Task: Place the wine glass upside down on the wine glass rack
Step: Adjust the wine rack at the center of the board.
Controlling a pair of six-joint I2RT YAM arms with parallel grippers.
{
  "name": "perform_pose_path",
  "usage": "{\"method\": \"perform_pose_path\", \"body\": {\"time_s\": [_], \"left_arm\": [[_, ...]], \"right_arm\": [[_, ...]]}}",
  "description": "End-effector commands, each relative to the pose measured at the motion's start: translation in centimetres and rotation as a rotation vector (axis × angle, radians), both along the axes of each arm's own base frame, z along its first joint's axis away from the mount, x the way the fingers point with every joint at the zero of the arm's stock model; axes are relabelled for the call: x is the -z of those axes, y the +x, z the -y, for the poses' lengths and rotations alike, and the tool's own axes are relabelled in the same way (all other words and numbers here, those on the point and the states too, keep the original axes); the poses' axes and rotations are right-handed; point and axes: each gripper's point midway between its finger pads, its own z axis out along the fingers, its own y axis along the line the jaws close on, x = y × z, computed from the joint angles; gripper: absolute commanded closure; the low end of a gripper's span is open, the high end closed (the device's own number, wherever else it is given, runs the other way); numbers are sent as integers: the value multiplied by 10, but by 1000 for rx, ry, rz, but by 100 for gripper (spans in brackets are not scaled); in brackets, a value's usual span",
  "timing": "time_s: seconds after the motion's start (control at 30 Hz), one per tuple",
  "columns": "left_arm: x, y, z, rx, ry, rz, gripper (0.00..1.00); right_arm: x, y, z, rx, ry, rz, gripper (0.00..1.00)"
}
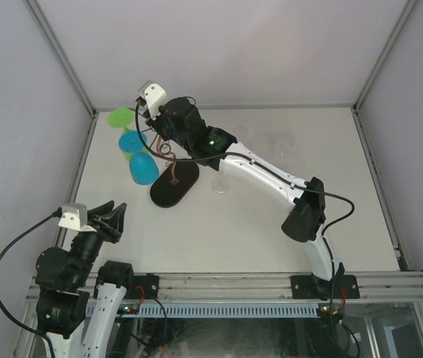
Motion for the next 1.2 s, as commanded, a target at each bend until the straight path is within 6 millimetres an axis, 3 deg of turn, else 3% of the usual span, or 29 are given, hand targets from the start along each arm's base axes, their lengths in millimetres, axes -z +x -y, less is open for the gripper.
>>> {"method": "perform_pose_path", "body": {"time_s": [0.0,0.13,0.37,0.53,0.87,1.17], "left_arm": [[-4,2,1,3,-19,23,58],[-4,2,1,1,-20,22,58],[-5,2,1,1,-20,23,58],[-4,2,1,3,-20,23,58],[-4,2,1,1,-20,22,58],[-4,3,1,-1,-21,17,58]], "right_arm": [[-25,-8,15,27,30,-3,100],[-31,-17,8,-46,49,2,100],[-52,-26,3,-118,106,16,86],[-57,-21,6,-120,133,11,74],[-78,-14,12,-135,201,19,61],[-137,-22,24,-172,314,92,51]]}}
